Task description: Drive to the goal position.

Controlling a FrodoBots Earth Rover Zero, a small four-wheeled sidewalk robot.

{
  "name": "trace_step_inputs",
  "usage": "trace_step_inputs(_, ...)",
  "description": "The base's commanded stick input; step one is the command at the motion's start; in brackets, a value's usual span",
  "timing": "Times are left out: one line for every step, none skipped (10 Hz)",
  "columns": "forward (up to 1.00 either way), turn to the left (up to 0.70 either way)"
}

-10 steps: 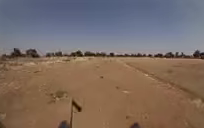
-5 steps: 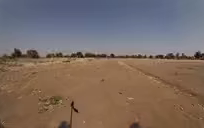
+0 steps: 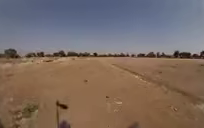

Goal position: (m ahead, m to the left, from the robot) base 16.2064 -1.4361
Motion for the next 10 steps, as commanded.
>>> trace_step_inputs(0.50, 0.00)
trace_step_inputs(0.50, 0.00)
trace_step_inputs(0.50, 0.00)
trace_step_inputs(0.50, 0.00)
trace_step_inputs(0.50, 0.00)
trace_step_inputs(0.50, 0.00)
trace_step_inputs(0.50, 0.00)
trace_step_inputs(0.50, 0.00)
trace_step_inputs(0.50, 0.00)
trace_step_inputs(0.50, 0.00)
